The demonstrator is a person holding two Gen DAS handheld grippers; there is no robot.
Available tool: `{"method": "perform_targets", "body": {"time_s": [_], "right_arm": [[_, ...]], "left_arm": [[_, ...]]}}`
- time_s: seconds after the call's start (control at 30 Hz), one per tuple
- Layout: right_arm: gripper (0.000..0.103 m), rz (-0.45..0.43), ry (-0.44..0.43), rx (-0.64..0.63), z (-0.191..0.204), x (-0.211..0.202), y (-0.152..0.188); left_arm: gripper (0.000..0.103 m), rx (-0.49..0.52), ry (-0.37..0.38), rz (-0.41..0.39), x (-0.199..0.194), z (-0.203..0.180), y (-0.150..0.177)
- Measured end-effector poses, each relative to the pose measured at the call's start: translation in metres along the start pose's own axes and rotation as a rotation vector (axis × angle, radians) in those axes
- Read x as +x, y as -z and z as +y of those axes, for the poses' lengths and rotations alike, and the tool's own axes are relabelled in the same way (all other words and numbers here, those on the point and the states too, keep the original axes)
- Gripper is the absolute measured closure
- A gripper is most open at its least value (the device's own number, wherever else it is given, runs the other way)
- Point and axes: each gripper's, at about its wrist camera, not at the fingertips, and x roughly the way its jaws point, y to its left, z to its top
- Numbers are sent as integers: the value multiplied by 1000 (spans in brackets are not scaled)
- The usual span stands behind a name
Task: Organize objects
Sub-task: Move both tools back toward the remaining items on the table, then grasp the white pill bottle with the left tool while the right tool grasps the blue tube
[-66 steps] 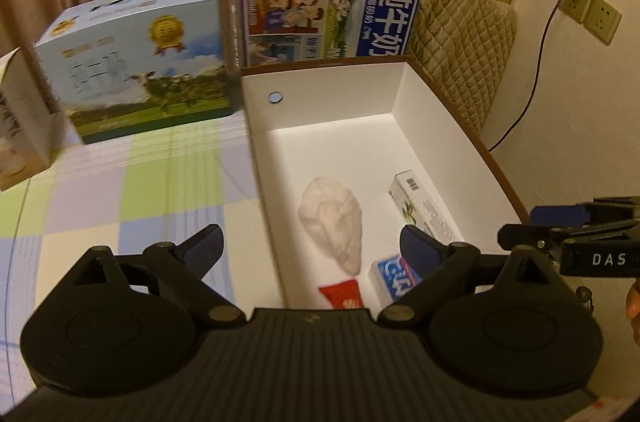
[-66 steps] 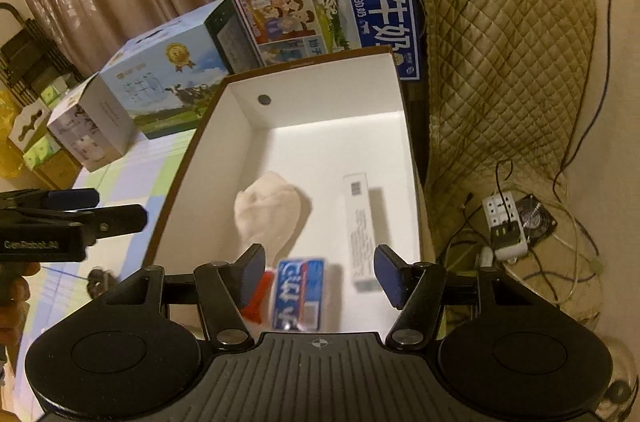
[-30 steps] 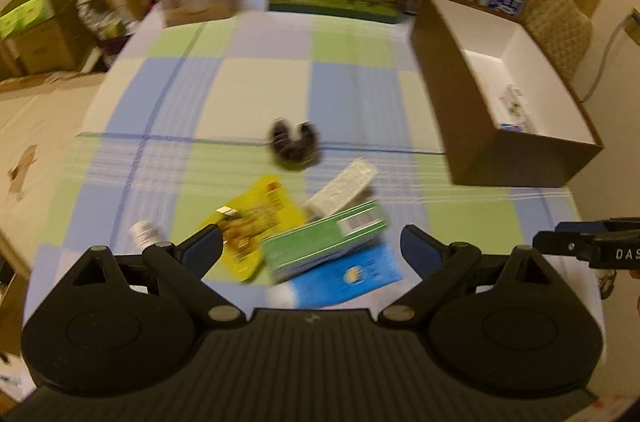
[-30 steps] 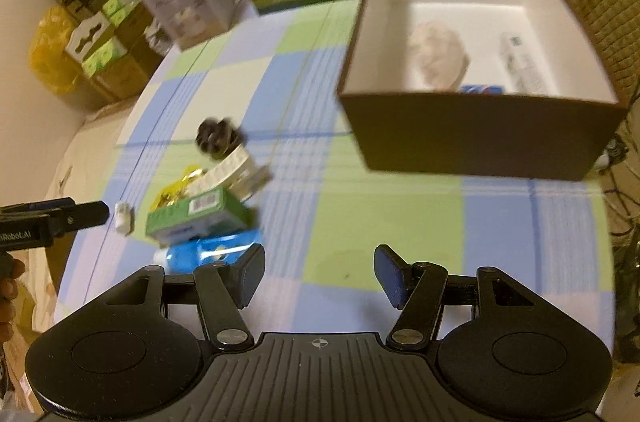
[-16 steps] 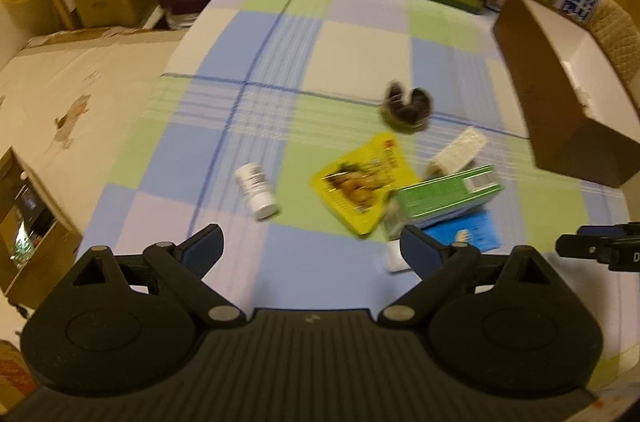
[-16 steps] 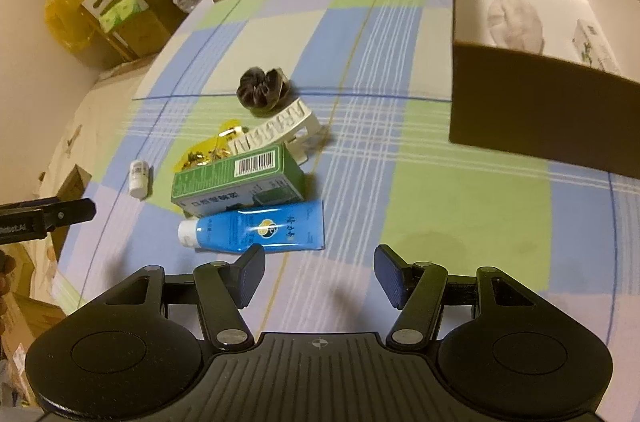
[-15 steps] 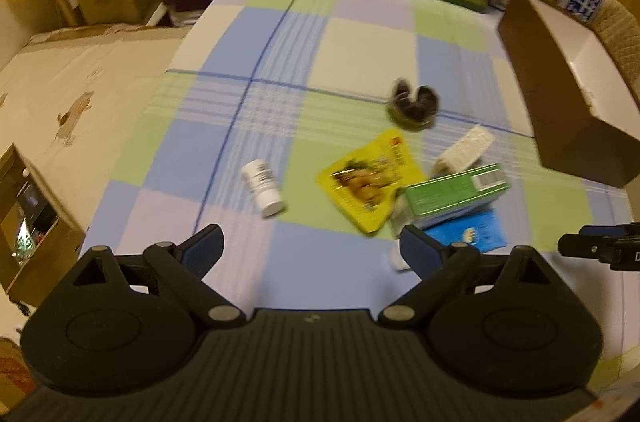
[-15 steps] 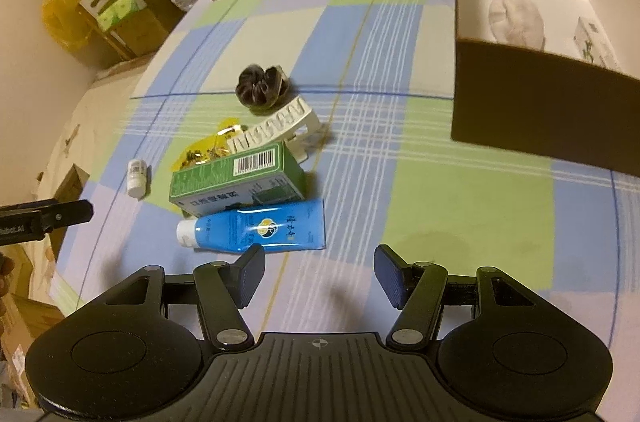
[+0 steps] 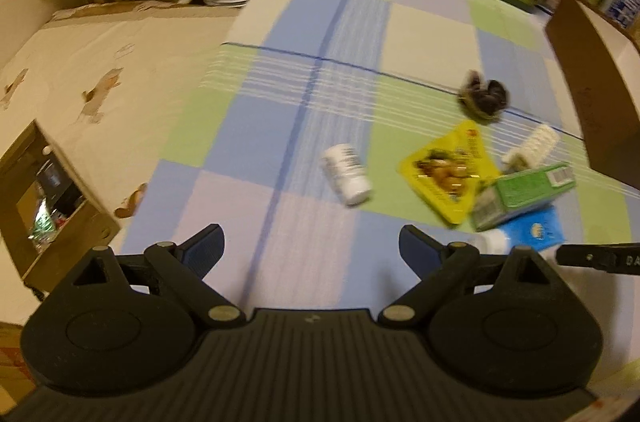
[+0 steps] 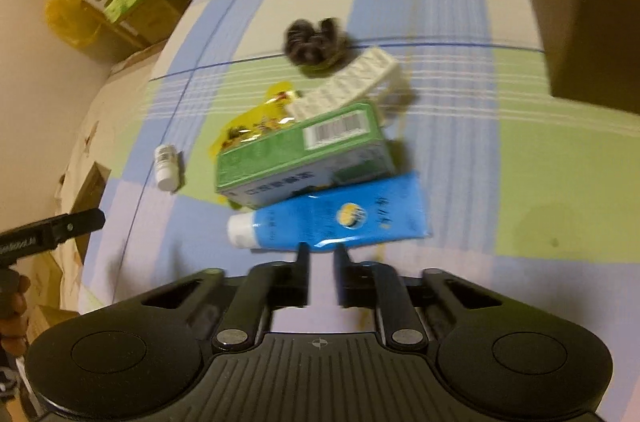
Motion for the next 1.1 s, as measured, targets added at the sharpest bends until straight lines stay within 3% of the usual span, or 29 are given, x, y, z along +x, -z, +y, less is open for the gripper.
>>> {"method": "perform_targets", "body": {"time_s": [0.37,0.5,0.73,1.1], "right_arm": [[103,-20,-86,-214,69,37,-7],[103,17,-40,-238,74,59,-3],[103,15,41,-139,40,45,6],[103,-82,250,163,-56,-9,13]], "left_arm": [[12,-70,-68,14,9,56,0],[12,-67,-58,18,14,59,-2],[12,-36,-19,29,26,49,-8],[18,68,72,36,58,5,-22]]}}
